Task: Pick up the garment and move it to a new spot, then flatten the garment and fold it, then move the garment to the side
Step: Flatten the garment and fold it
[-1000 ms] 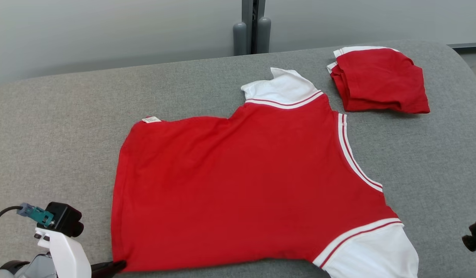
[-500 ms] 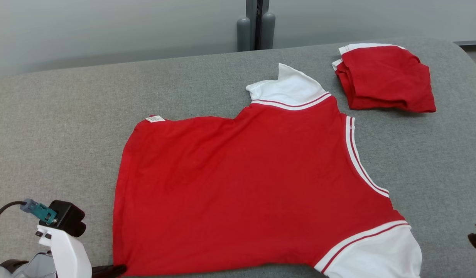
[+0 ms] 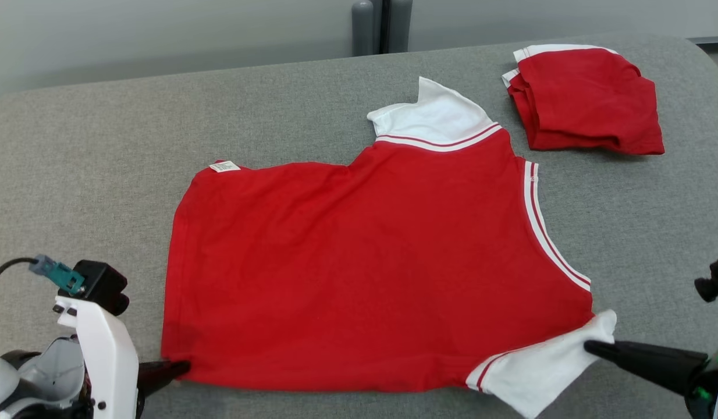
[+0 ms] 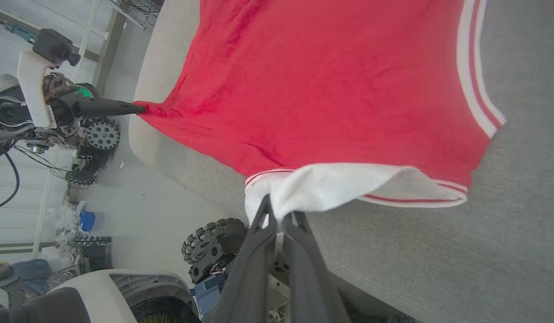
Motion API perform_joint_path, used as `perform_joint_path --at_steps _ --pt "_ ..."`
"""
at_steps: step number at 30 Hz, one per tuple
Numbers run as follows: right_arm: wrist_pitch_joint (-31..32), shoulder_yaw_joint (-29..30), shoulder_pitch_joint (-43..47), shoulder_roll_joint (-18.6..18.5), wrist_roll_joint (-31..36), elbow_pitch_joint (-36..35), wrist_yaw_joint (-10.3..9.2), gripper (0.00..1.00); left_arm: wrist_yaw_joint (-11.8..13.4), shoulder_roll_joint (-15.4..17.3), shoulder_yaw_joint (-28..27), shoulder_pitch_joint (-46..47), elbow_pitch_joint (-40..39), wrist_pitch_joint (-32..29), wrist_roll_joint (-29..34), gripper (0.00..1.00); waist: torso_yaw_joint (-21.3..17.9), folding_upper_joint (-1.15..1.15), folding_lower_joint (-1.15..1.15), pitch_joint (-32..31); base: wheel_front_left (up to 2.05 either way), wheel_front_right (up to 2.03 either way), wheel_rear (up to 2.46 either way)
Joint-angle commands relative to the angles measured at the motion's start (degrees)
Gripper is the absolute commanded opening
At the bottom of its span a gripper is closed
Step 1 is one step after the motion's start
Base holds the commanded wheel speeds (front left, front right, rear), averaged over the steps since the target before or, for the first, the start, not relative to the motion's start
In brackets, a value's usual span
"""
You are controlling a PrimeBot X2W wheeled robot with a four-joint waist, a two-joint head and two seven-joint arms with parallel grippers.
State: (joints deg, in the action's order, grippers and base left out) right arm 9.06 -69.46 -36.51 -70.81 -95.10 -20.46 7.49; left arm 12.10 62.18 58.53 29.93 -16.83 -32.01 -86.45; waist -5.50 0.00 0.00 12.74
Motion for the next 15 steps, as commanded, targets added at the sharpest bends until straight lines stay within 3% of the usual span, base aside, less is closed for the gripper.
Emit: perform_joint_path --at_steps 1,10,15 --pt "1.0 0.2 -1.2 0.4 -0.7 1.6 0.01 0.00 -0.5 -0.4 -0.4 1.6 1.1 -1.1 -0.7 0.00 0.1 0.00 0.00 0.7 0.00 0.00 0.00" --pt "6.3 1.4 -8.7 5.0 -5.9 10.0 0.01 0.00 -1.8 -5.2 -0.7 10.2 9.5 -12.5 -3.6 0.00 0.8 0.00 0.00 2.6 0.00 0.00 0.00" --pt "10.5 0.7 -13.2 9.4 -8.3 15.6 0.02 0.00 -1.8 -7.5 -1.0 14.0 13.4 -16.1 -4.1 0.00 0.5 0.00 0.00 3.0 0.00 0.00 0.00"
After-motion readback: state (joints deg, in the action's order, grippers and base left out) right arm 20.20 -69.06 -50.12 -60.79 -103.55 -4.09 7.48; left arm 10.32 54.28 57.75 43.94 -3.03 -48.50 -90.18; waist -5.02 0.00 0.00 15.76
